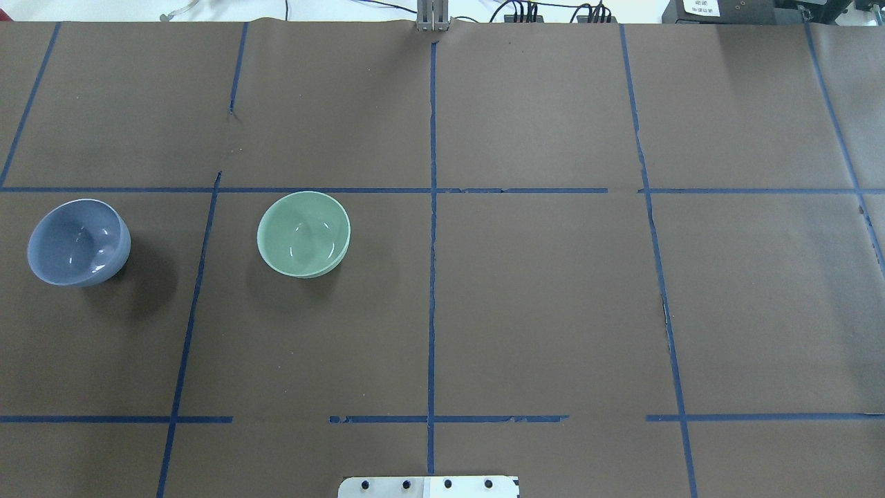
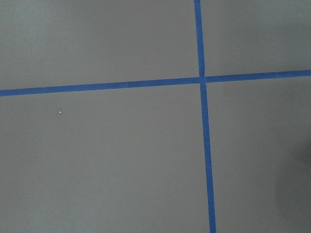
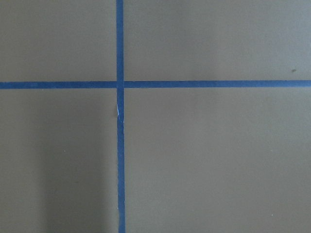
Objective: Stack blue bowl on green bowl
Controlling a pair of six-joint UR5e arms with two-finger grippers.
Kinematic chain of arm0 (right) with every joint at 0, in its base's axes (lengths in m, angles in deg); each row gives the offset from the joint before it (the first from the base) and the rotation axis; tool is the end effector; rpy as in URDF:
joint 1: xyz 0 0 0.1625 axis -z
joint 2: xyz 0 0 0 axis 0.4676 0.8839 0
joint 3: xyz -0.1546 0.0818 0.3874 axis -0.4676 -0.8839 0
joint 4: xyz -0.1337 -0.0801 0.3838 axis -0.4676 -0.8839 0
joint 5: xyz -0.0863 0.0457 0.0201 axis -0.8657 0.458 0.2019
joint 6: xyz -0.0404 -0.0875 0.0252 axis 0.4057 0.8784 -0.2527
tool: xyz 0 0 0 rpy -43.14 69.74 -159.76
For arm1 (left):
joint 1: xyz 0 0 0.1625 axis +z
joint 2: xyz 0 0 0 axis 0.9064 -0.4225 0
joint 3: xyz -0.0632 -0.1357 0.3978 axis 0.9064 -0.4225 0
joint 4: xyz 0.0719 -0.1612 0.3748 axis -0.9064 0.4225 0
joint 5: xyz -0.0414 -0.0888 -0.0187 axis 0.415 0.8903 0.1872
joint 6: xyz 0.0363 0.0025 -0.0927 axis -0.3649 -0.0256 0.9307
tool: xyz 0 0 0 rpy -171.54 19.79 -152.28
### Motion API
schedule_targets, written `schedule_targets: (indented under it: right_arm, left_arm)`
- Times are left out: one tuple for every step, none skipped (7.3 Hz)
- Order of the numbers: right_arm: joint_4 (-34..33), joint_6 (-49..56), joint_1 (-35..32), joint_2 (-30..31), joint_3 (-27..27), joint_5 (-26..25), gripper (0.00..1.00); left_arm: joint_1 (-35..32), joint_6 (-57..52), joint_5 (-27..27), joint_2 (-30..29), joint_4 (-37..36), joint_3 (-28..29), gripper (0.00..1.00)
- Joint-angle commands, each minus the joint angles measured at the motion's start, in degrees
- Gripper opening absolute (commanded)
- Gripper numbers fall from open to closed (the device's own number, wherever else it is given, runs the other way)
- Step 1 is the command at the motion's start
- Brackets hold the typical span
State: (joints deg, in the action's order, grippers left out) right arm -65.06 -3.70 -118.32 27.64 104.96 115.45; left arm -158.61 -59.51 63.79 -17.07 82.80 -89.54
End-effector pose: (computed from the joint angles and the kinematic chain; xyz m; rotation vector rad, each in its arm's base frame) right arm 0.0723 -0.4673 0.6671 0.0032 -0.7052 0.0300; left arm -0.0917 -0.4591 0.6631 0.0466 0.7867 0.0384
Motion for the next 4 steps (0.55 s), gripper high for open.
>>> schedule_targets:
  right_arm:
    - [0.0,0.0,0.0,0.0,0.0,0.03,1.0]
    - [0.0,0.0,0.0,0.0,0.0,-0.06,1.0]
    - [0.0,0.0,0.0,0.0,0.0,-0.06,1.0]
    - [-0.09,0.0,0.0,0.0,0.0,-0.06,1.0]
  left_arm:
    - [0.09,0.0,0.05,-0.13,-1.36,-1.2,1.0]
    - [0.17,0.0,0.05,-1.0,-1.1,-1.47,1.0]
    - [0.35,0.0,-0.56,-1.88,-1.01,-3.04,1.0]
    - [0.35,-0.18,-0.48,-2.5,-0.93,-3.75,1.0]
